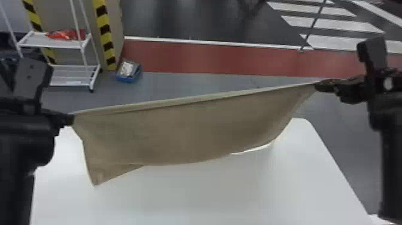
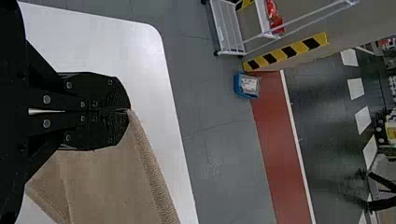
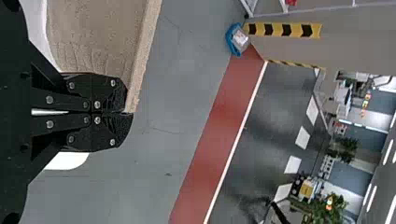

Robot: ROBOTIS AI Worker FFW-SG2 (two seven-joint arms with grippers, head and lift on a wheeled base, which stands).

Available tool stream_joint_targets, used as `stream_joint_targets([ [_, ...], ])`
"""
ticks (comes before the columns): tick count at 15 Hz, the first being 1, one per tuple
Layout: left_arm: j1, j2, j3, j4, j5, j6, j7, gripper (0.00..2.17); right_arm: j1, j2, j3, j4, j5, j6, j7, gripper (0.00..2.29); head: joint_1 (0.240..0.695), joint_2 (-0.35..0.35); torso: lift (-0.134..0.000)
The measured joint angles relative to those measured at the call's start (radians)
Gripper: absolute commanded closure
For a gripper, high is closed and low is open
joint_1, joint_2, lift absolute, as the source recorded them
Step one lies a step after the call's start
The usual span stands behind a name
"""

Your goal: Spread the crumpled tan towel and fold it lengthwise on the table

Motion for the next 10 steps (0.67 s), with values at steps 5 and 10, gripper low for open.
stream_joint_targets([
  [5,-0.188,0.000,0.020,0.112,0.015,-0.019,0.013,1.84,-0.141,-0.030,-0.001,0.078,-0.004,0.049,-0.063,1.83,0.543,-0.158,0.000],
  [10,0.097,0.000,0.098,-0.192,0.096,-0.087,-0.010,1.84,0.156,-0.070,-0.095,-0.139,-0.111,0.020,-0.022,1.83,0.614,-0.185,0.000],
])
